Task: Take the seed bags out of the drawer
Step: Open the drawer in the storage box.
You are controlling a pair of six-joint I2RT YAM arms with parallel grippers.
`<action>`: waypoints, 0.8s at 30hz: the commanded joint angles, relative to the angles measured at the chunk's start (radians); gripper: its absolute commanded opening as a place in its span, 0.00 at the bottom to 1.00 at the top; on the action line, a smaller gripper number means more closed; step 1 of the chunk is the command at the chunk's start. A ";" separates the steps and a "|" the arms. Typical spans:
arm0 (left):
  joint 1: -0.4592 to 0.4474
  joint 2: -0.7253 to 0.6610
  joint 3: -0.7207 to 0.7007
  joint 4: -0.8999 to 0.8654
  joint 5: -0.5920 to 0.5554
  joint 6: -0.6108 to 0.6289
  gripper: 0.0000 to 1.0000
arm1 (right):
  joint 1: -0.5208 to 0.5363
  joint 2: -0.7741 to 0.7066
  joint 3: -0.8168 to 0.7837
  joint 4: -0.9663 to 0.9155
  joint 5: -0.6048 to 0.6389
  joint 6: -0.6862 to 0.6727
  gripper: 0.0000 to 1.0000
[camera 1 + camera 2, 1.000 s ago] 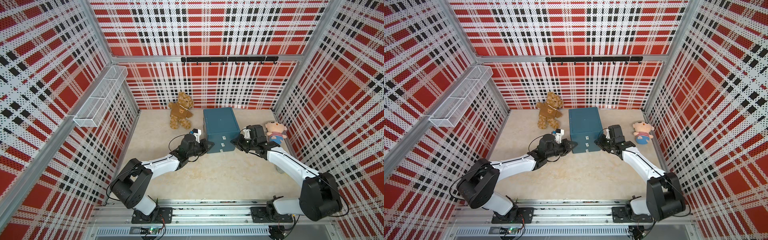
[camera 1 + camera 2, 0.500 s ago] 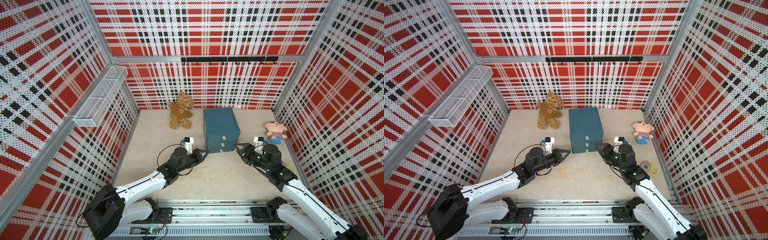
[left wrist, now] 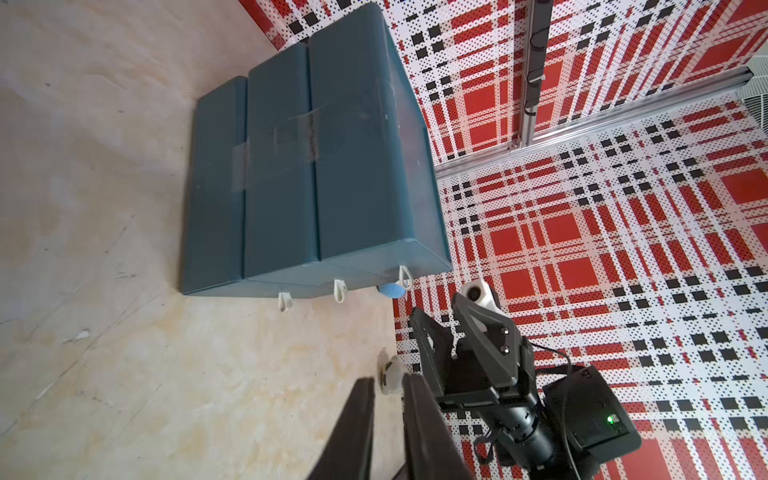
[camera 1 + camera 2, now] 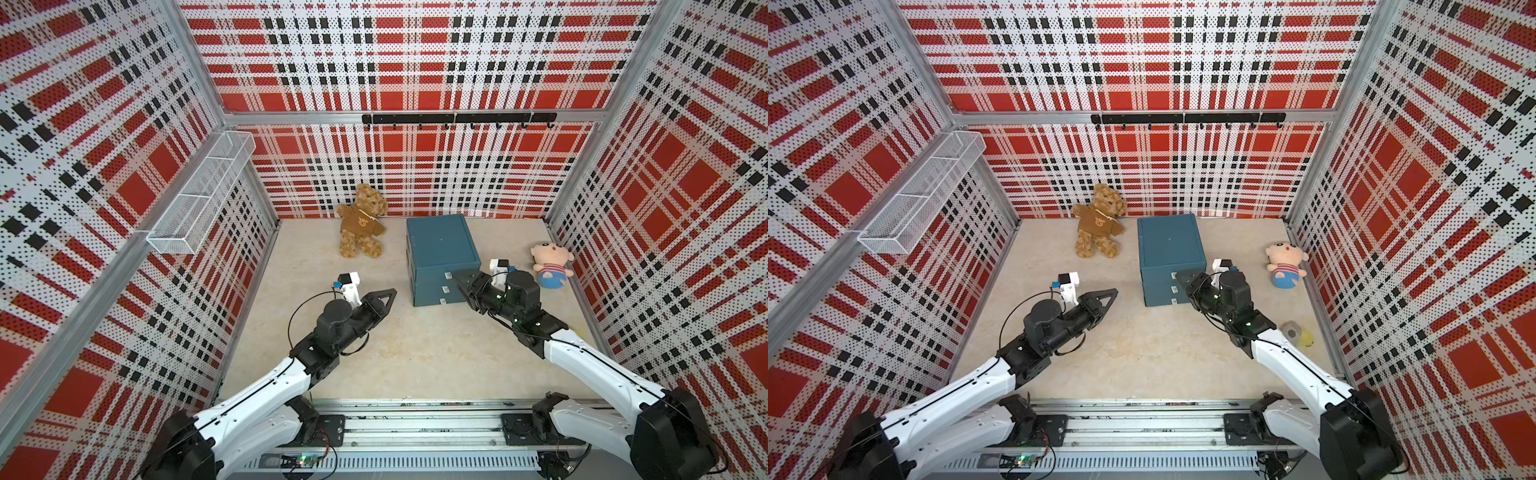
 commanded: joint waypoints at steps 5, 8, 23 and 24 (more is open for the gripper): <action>0.025 -0.028 -0.027 -0.026 -0.005 -0.008 0.20 | 0.019 0.063 0.020 0.094 0.001 0.024 0.45; 0.032 -0.024 -0.030 -0.017 0.003 -0.010 0.21 | 0.024 0.082 0.024 0.103 0.002 0.028 0.45; 0.059 -0.042 -0.045 -0.024 0.026 -0.010 0.21 | 0.026 0.176 0.040 0.183 0.018 0.065 0.34; 0.060 -0.047 -0.047 -0.027 0.027 -0.010 0.21 | 0.025 0.176 0.042 0.182 0.020 0.065 0.34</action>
